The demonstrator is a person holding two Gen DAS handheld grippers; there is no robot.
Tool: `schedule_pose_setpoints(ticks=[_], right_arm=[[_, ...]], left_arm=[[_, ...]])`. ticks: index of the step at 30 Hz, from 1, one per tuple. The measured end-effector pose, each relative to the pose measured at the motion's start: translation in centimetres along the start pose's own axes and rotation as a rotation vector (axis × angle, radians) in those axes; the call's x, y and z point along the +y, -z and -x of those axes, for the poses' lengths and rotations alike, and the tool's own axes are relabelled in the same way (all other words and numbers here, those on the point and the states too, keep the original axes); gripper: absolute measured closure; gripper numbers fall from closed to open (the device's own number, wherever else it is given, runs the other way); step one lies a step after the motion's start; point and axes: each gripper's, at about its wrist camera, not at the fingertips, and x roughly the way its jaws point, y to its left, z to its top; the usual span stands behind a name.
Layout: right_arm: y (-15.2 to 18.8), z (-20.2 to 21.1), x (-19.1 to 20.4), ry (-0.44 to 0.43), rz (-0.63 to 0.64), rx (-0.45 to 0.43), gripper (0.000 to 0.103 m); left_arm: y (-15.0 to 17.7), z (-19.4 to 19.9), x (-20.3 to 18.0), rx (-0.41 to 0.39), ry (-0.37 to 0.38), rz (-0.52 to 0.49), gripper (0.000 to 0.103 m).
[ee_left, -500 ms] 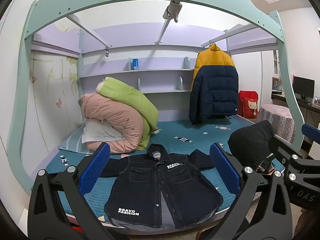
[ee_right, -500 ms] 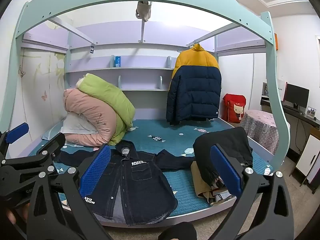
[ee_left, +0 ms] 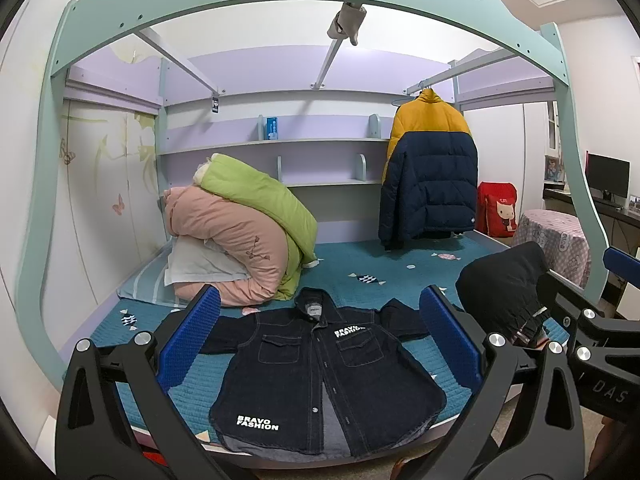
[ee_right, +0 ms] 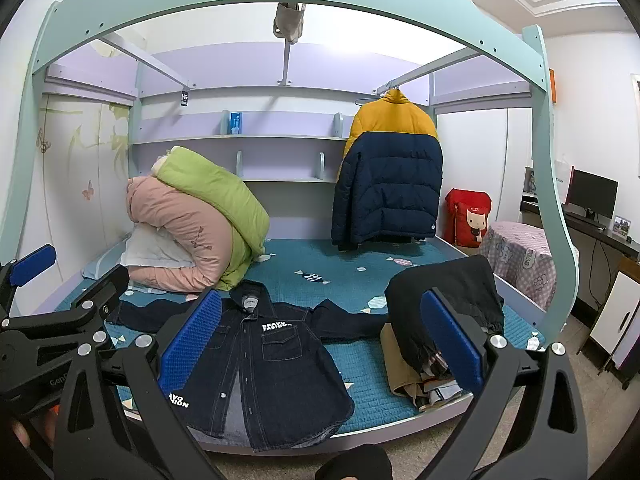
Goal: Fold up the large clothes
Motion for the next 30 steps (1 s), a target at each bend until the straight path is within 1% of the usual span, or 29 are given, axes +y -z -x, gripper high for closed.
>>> schedule_pose_setpoints(ticks=[7, 10, 30], right_arm=[[-0.07, -0.01, 0.17, 0.003, 0.004, 0.000, 0.007], [-0.05, -0.08, 0.31, 0.003, 0.004, 0.002, 0.007], [0.03, -0.13, 0.32, 0.002, 0.005, 0.002, 0.007]], left_arm=[[-0.21, 0.03, -0.05, 0.001, 0.003, 0.001, 0.004], [-0.53, 0.11, 0.50, 0.003, 0.001, 0.001, 0.004], [-0.38, -0.02, 0.87, 0.004, 0.001, 0.001, 0.004]])
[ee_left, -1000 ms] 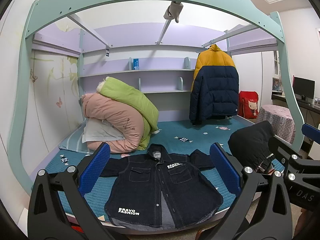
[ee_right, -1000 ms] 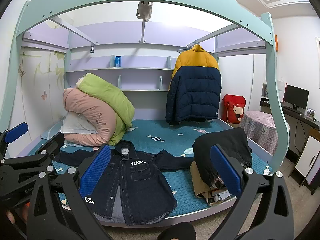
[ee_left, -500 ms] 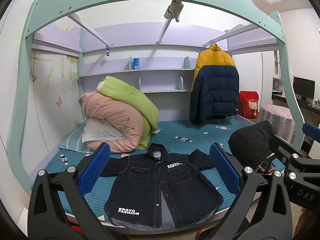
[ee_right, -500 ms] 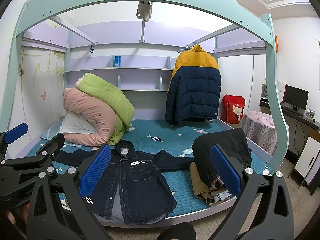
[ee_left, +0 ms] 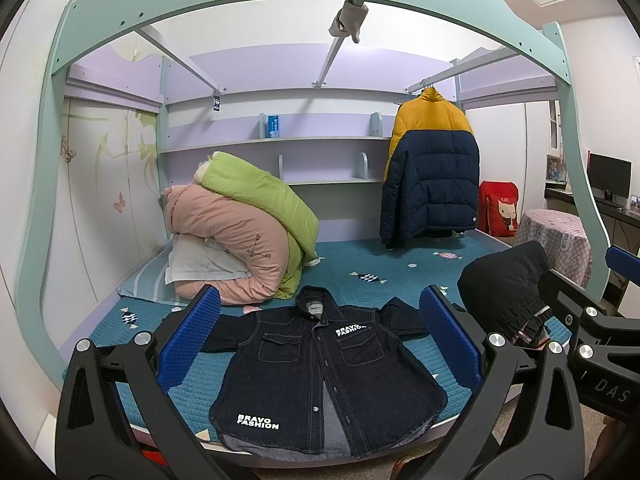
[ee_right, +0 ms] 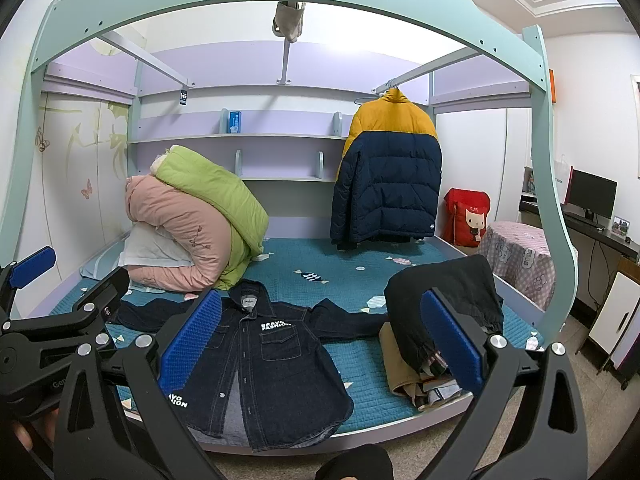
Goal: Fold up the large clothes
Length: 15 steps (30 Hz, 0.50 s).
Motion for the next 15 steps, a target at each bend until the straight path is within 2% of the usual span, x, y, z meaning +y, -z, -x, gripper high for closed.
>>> schedule_pose_setpoints(ticks=[15], right_arm=[[-0.06, -0.02, 0.01, 0.001, 0.000, 0.001, 0.007]], left_arm=[[0.12, -0.03, -0.10, 0.001, -0.002, -0.002, 0.004]])
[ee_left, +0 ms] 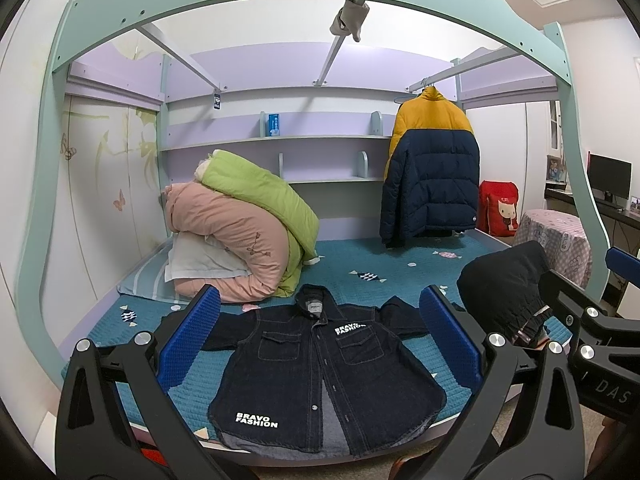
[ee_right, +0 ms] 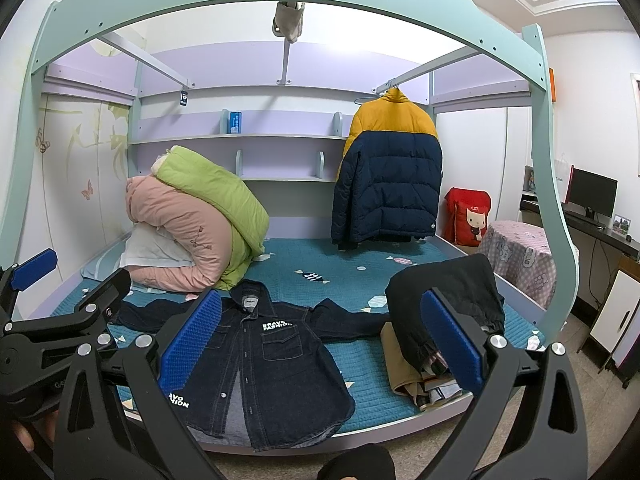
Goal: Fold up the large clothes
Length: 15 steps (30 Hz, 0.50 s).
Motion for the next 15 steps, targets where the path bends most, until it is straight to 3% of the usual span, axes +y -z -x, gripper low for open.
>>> schedule_pose_setpoints(ticks=[15], right_arm=[[0.29, -0.10, 0.26, -0.003, -0.003, 0.005, 0.007]], left_arm=[[0.34, 0.00, 0.35, 0.005, -0.002, 0.000, 0.004]])
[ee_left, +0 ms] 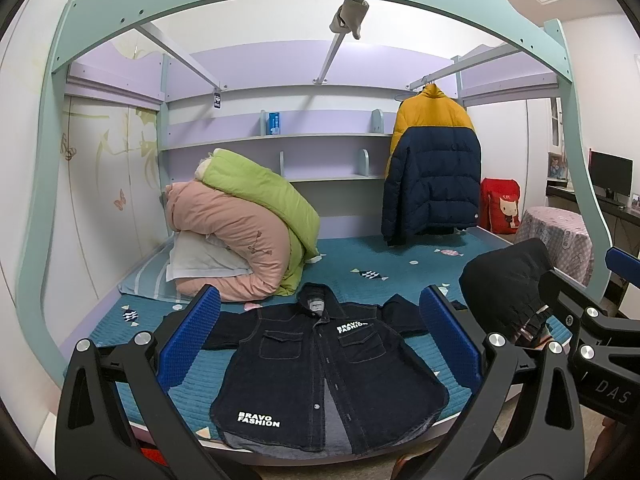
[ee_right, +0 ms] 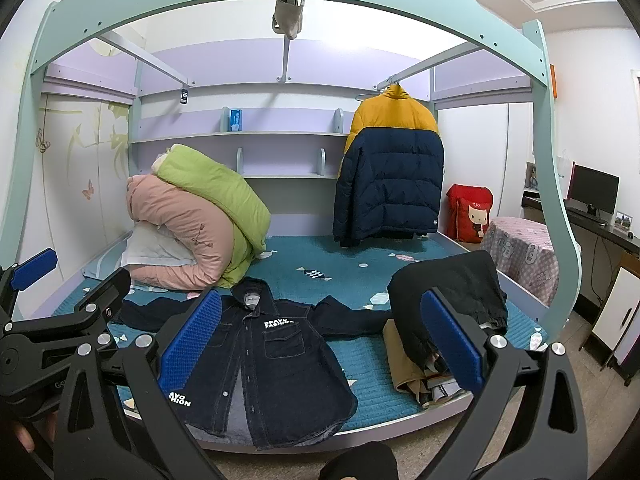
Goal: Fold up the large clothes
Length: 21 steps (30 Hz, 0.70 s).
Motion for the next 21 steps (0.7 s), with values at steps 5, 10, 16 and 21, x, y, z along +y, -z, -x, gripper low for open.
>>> schedule_pose_setpoints(ticks=[5, 10, 16, 21], right_arm=[[0.0, 0.0, 0.0, -0.002, -0.002, 0.002, 0.007], [0.0, -0.1, -0.1, -0.002, -0.001, 0.001, 0.007], [0.8, -1.0, 0.4, -0.004, 0.000, 0.020, 0.007], [1.4, -3.2, 0.3, -0.009, -0.001, 0.050, 0.007]], left_arm=[[0.0, -0.1, -0.1, 0.000, -0.001, -0.001, 0.004], [0.0, -0.1, 0.0, 0.002, -0.001, 0.000, 0.004], [0.8, -0.5, 0.2, 0.019, -0.001, 0.001, 0.004], [2.2, -3.4, 0.3, 0.055, 0.001, 0.005, 0.004]])
